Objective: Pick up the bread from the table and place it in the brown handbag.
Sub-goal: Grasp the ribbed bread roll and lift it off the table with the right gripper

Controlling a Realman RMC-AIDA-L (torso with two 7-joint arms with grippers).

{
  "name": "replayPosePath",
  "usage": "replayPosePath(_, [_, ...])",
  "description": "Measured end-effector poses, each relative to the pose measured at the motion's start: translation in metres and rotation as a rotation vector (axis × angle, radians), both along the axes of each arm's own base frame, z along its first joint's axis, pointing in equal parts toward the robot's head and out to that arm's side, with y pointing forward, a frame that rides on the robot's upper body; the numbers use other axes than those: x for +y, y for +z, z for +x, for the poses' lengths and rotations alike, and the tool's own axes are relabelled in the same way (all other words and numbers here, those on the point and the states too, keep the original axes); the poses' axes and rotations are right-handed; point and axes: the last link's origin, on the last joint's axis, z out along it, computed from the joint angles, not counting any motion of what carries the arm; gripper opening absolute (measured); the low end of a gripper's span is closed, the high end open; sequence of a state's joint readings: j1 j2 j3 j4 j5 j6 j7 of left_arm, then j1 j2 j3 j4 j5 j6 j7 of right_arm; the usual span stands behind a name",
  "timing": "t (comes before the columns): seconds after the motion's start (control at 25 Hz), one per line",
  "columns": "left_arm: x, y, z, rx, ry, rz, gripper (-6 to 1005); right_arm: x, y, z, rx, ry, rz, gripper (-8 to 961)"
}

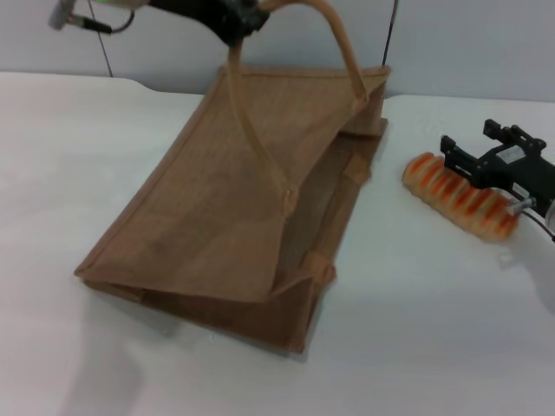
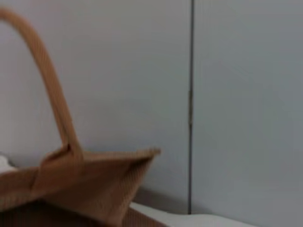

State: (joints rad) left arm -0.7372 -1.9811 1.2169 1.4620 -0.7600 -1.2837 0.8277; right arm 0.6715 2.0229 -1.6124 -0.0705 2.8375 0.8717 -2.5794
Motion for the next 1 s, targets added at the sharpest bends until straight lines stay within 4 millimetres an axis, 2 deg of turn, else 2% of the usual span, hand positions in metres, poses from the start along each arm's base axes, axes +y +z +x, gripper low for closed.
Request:
replayPosePath(0.12, [-0.005, 0.007, 0.006, 0.003, -0.013, -0.001, 123, 0.0, -0.006, -0.005, -0.008, 0.016, -0.048, 777])
replayPosePath(0.52, [-0.01, 0.01, 0.004, 0.038, 0.001, -0.007, 123, 0.009, -0.019, -0.023, -0.069, 0.036, -0.208, 780])
replayPosePath(1.0, [-0.011, 0.005, 0.001, 0.054, 0.012, -0.018, 121, 0.022, 0.001, -0.023, -0.194, 0.012, -0.257, 781])
